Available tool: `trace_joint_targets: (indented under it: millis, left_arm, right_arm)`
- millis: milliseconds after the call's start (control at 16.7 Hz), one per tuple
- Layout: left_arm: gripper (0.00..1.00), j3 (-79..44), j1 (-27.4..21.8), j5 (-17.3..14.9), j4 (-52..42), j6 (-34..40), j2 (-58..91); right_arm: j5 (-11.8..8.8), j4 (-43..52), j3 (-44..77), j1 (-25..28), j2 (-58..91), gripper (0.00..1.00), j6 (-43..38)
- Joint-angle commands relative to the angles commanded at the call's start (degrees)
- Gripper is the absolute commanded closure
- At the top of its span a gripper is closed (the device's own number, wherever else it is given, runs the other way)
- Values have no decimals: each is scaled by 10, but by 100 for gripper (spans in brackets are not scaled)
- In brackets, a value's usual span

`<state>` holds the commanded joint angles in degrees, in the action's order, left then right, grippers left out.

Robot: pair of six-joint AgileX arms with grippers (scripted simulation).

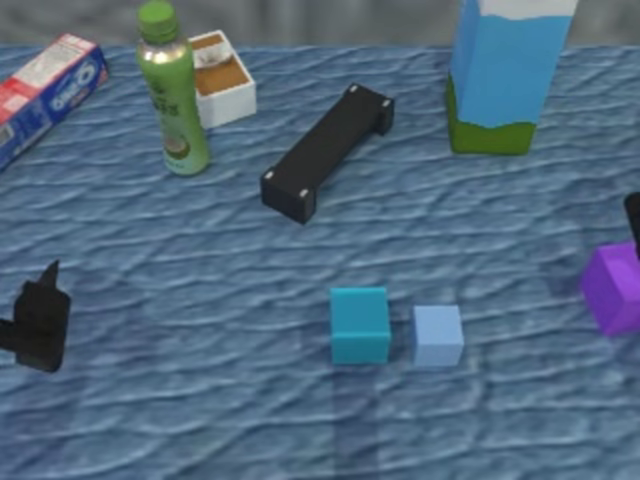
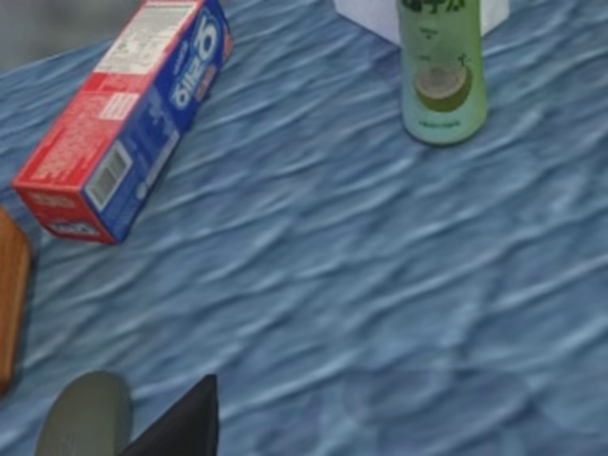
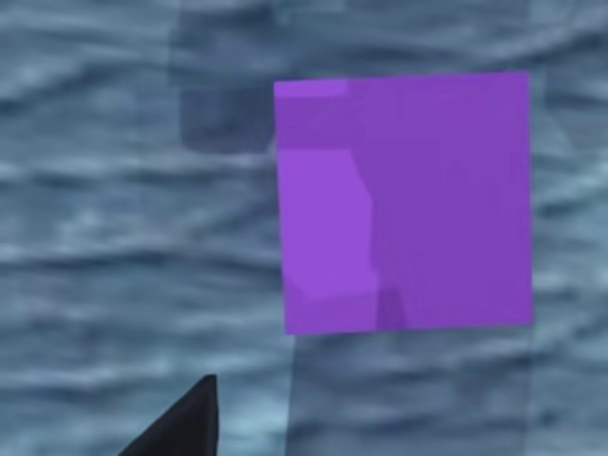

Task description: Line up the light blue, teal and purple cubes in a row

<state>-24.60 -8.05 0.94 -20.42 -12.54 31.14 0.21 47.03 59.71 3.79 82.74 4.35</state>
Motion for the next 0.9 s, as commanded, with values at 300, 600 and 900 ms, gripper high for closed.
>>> trace_joint_targets:
  millis: [300,600,900]
  left_arm:
    - [0,173,65,-5,136,84,-211]
    - [0,245,91,-9,203,124,-309]
    - [0,246,92,-9,204,125,-311]
  right_arm:
    - [-1,102,141,7,182,0,9]
    - [-2,145,208,10,261,0,13]
    - [-1,147,211,7,265,0,13]
